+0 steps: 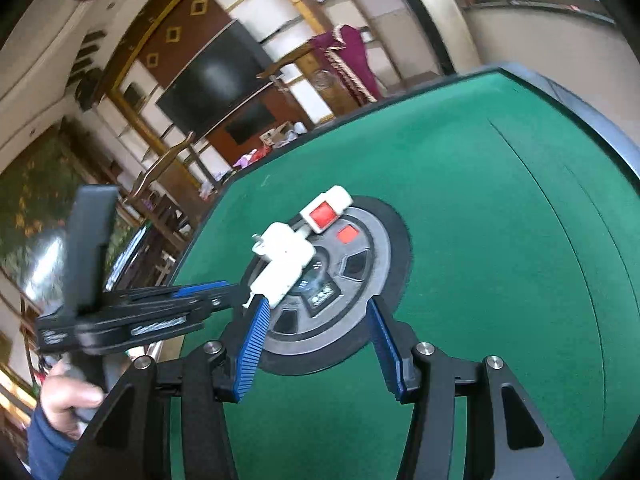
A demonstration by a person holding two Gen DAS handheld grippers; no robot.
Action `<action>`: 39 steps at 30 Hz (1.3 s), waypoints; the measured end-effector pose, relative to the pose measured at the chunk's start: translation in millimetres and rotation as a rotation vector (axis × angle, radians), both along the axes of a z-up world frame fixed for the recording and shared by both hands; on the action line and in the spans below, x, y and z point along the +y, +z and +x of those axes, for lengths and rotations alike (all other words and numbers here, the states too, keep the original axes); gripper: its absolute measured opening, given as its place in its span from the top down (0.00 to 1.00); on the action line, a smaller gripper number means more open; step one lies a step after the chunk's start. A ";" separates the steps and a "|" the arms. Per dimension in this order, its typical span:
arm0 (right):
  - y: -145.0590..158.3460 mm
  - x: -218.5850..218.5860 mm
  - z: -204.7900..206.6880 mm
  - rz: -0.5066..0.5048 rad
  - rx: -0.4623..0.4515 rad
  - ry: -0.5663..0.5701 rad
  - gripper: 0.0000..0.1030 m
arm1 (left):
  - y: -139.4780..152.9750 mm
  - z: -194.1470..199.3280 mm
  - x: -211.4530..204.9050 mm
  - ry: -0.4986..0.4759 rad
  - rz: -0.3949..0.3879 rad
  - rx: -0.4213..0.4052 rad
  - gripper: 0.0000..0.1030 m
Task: Organize objects
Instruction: 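Move both tools back over the pile of toiletries, then grasp the white medicine bottle with the left tool while the right grasps the long white stick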
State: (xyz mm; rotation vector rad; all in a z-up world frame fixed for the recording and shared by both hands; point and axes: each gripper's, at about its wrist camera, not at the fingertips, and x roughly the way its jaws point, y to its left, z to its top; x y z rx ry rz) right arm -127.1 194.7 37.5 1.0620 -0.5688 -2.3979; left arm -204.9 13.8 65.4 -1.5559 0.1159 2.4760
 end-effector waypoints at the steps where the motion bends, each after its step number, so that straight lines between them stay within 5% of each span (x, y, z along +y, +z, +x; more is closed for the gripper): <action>1: -0.7 2.3 -1.5 -0.010 -0.005 0.001 0.46 | -2.5 -6.5 0.7 0.007 0.002 -0.006 0.72; 13: -5.9 7.0 -0.1 -0.011 -0.013 -0.019 0.46 | -48.7 -45.5 31.8 -0.003 -0.132 -0.054 0.68; 21: -7.5 3.0 0.2 0.024 -0.004 -0.016 0.47 | -27.7 35.7 -19.2 0.192 0.051 0.084 0.68; 22: -7.9 0.4 -0.1 0.032 -0.004 -0.006 0.51 | -23.7 51.9 -27.2 0.216 0.057 0.114 0.68; 23: -8.8 -4.6 -0.7 0.047 -0.003 0.004 0.69 | -21.2 69.0 -36.4 0.251 0.054 0.140 0.68; 26: -15.3 -18.7 -7.0 0.046 -0.048 0.025 0.73 | -19.2 101.3 -58.0 0.304 0.072 0.189 0.68; 30: -16.9 -61.9 -17.9 0.084 -0.100 0.087 0.72 | -24.9 110.2 -75.2 0.340 0.071 0.257 0.68; 39: -27.6 -150.4 -78.3 0.246 -0.182 0.092 0.72 | -34.6 104.7 -85.0 0.313 0.144 0.229 0.68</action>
